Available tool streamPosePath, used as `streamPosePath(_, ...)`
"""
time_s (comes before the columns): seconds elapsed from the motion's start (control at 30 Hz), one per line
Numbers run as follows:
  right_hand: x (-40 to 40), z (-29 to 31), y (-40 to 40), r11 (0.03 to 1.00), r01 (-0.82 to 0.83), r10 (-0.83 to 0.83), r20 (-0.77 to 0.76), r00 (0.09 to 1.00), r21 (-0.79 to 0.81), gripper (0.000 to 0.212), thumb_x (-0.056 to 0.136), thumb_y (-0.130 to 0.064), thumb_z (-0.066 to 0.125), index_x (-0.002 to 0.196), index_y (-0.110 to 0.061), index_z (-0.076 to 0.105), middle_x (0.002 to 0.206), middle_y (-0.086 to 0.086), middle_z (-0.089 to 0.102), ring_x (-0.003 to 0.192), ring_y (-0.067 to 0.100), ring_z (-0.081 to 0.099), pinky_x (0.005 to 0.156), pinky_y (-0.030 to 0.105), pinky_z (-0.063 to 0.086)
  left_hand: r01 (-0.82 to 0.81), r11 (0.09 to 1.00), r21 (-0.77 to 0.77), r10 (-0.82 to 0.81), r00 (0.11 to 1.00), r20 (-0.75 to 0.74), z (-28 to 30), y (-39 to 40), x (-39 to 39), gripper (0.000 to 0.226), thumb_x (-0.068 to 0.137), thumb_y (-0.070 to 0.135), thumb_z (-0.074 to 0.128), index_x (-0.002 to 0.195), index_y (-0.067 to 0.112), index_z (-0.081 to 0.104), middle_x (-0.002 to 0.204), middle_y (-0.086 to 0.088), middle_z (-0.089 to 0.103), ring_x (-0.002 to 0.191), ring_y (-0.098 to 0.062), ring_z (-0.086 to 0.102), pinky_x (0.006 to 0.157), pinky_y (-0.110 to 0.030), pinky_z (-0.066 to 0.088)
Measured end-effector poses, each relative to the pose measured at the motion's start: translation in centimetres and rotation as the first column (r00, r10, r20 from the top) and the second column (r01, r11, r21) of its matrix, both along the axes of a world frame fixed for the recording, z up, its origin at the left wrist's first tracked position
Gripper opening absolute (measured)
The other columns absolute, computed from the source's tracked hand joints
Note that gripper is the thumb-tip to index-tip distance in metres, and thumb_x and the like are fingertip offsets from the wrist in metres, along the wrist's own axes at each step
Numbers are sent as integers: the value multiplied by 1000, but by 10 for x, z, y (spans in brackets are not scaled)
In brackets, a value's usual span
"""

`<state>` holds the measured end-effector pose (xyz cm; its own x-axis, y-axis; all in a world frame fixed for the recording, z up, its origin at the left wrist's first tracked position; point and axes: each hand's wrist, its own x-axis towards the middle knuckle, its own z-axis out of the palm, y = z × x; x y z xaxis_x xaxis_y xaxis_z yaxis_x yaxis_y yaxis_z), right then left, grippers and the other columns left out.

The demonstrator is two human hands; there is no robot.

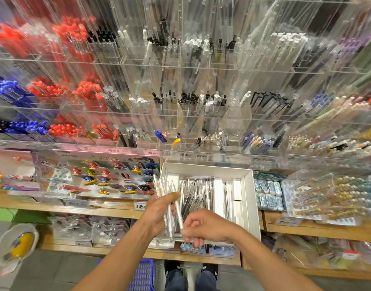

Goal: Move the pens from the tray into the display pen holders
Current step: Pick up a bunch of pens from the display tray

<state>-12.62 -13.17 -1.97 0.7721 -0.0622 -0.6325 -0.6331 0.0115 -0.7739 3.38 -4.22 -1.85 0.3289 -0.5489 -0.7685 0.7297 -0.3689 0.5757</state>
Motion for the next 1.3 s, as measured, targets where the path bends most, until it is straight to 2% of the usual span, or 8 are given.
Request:
streamPosePath(0.17,8,-18,-17,991,98,-104,-70,992,-91,12,97,-23,56,101,-16,65,90,4,71,64,9,64,59,18,51,-5,998,-64,-2,994,-110,4,8,8,25,70,8,76,89,2,60,60,-3,51,45,-14,47,43,-26,45)
streamPosePath(0.33,16,-47,-4,824,-423,289,-365,885,-376,17,95,-14,52,82,-16,61,73,-7,52,71,17,55,65,25,46,-128,988,-83,107,970,-219,9,14,16,19,70,5,68,86,1,59,60,-5,50,43,-12,45,39,-22,44)
streamPosePath(0.53,11,-52,-6,718,-608,454,-434,778,-339,24,100,-19,48,92,-1,62,89,9,63,83,23,61,80,31,51,-125,984,-127,89,963,-256,9,24,26,14,74,5,66,84,4,57,73,-11,62,42,-13,45,37,-22,43)
streamPosePath(0.67,-8,-36,-29,802,-477,357,-352,865,-359,26,102,-28,43,89,-14,60,83,-5,56,64,7,47,72,27,48,-102,992,-79,81,970,-228,2,26,30,19,73,9,70,90,8,62,71,-8,65,56,-17,55,51,-28,52)
streamPosePath(0.87,-26,1,-34,946,312,-317,-49,947,-87,13,102,-20,47,99,-13,59,85,3,71,63,10,60,57,23,48,-92,992,-90,64,960,-274,1,19,24,25,71,8,70,93,4,60,68,-10,61,63,-23,64,58,-32,59)
streamPosePath(1.0,-18,20,-17,926,368,-368,16,930,-80,14,100,-17,51,111,-16,59,84,0,69,63,9,60,58,22,48,-34,996,-78,13,965,-263,3,11,19,33,73,9,68,103,0,58,71,-9,62,56,-19,60,51,-30,56)
streamPosePath(1.1,-17,34,-16,897,205,-228,-12,974,-391,15,99,-27,53,110,-26,63,74,-5,65,53,5,50,49,18,40,20,998,-57,-31,978,-206,4,8,18,35,76,8,68,108,-5,61,79,-11,62,54,-17,55,48,-28,53)
streamPosePath(1.3,-3,57,-35,853,95,-48,104,993,-513,9,94,-35,61,88,-32,67,71,-14,65,49,0,47,49,15,36,340,940,-28,-330,928,171,9,9,15,46,69,17,84,105,-2,62,83,-8,67,64,-16,60,81,-36,48)
